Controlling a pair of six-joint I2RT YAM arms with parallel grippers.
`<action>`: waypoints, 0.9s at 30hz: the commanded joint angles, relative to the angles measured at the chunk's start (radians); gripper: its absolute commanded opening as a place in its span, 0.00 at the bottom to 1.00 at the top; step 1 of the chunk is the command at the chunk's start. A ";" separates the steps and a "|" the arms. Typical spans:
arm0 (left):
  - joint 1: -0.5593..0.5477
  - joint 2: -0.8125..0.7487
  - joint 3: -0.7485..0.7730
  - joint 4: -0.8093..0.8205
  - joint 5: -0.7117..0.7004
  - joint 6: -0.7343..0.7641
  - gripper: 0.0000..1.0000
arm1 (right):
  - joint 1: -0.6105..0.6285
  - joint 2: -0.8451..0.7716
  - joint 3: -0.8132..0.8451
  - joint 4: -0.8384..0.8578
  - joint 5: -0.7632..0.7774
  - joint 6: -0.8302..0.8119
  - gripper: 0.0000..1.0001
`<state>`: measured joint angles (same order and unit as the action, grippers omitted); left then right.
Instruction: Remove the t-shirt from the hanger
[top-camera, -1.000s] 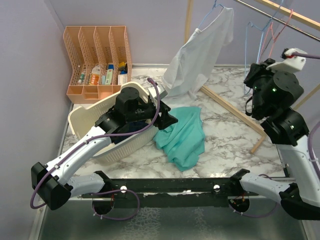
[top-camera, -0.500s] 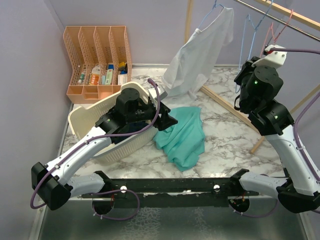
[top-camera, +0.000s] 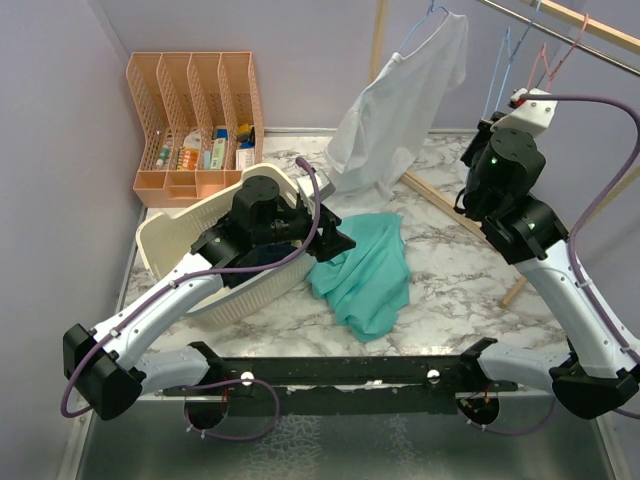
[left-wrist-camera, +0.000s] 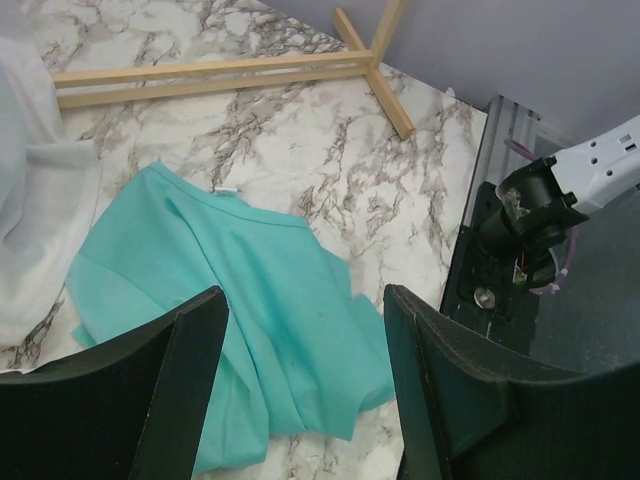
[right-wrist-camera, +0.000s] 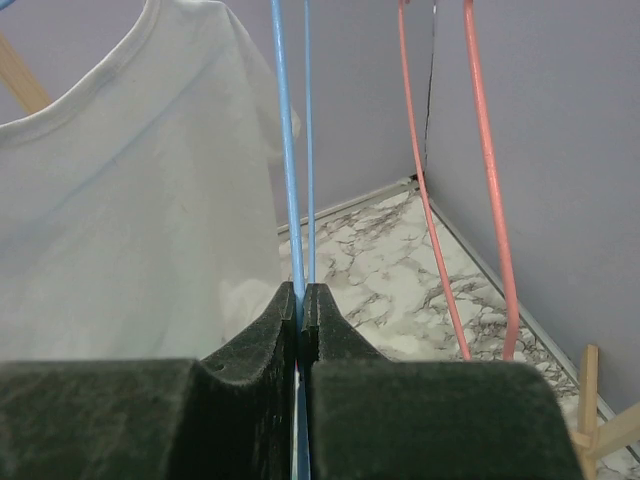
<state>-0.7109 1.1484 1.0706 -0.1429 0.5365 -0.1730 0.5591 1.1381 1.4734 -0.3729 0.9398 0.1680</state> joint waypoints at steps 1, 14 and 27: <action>-0.002 0.008 -0.002 0.029 0.036 -0.003 0.66 | -0.003 0.012 0.034 0.092 0.044 -0.017 0.01; -0.002 0.036 -0.007 0.041 0.065 -0.015 0.66 | -0.002 -0.093 -0.011 0.115 -0.025 0.029 0.01; -0.001 0.072 0.005 0.035 0.085 -0.016 0.66 | -0.002 0.019 0.051 0.126 0.071 -0.033 0.01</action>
<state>-0.7109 1.2205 1.0706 -0.1287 0.5888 -0.1852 0.5591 1.0866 1.4887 -0.2729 0.9638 0.1642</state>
